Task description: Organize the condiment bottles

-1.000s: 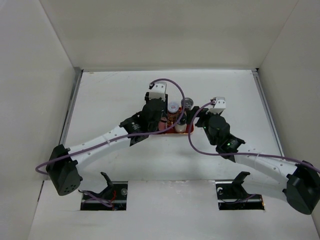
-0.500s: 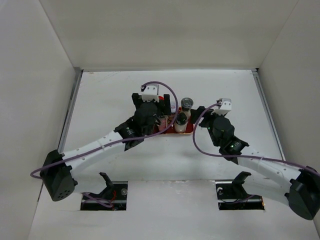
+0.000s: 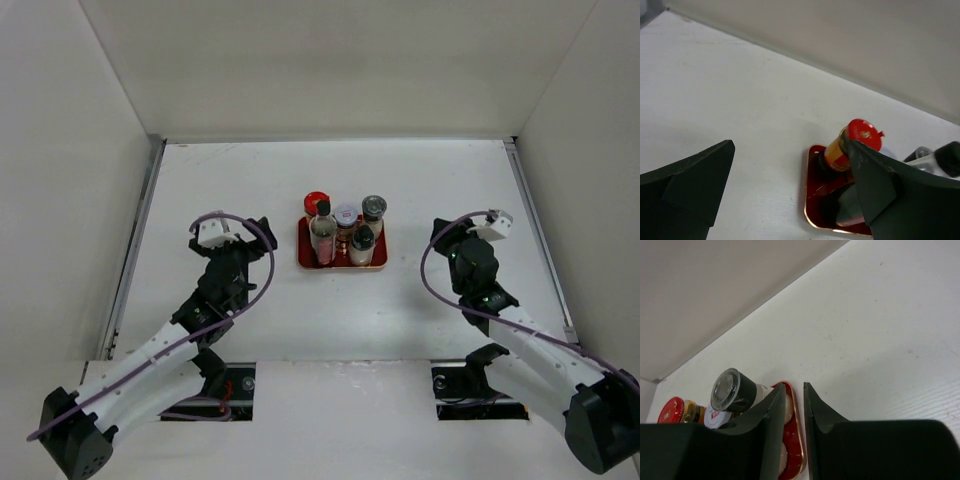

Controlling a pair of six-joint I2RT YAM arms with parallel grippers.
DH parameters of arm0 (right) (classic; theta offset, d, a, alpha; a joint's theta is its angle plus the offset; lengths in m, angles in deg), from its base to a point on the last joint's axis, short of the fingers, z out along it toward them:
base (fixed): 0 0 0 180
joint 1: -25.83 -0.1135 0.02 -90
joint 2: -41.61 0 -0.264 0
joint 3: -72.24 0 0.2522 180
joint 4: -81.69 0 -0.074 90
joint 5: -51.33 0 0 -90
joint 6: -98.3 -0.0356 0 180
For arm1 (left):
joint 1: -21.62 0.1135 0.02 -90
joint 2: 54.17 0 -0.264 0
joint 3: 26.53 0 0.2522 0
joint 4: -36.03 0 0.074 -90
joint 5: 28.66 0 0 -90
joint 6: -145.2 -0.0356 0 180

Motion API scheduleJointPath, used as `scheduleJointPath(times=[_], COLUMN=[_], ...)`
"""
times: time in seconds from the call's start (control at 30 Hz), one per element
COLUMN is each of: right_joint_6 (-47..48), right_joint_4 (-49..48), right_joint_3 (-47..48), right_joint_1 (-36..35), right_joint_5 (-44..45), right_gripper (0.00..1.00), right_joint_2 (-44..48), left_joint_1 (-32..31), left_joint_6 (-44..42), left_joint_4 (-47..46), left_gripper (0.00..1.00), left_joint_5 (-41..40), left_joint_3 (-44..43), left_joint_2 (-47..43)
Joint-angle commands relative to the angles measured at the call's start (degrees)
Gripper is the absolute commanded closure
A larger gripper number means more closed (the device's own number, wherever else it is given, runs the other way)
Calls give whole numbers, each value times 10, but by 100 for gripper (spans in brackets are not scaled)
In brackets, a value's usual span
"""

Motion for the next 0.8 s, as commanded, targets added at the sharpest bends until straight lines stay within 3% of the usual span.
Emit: scheduleJointPath(times=[0.0,0.07,0.1,0.13,0.27,0.43,0.77], right_joint_6=[-55,-60,-62,-66,-87,-98,-94], right_joint_4=[-26,-30,-31,-31,-22,-20,-24], right_joint_3=[-8,-8,-8,-11,-19,-21,-14], right_joint_1=[21,31,35,39,61,73,70], right_joint_5=[-33,-52,-55,-54,-37,-41,-55], right_gripper=[74,71,64,55,1,0,0], right_joint_2=[11,8,7,7,5,-2,-17], left_joint_1=[35,64,81,102,168,212,162], left_joint_6=[103,153,172,191,244,246,239], left_joint_4=[10,44,65,89,154,200,234], left_gripper=[0,0,0,0,0,0,0], left_joint_5=[50,80,91,101,129,168,125], left_joint_3=[48,63,63,61,58,31,-17], left_joint_2=[-15,-8,0,10,33,55,-21])
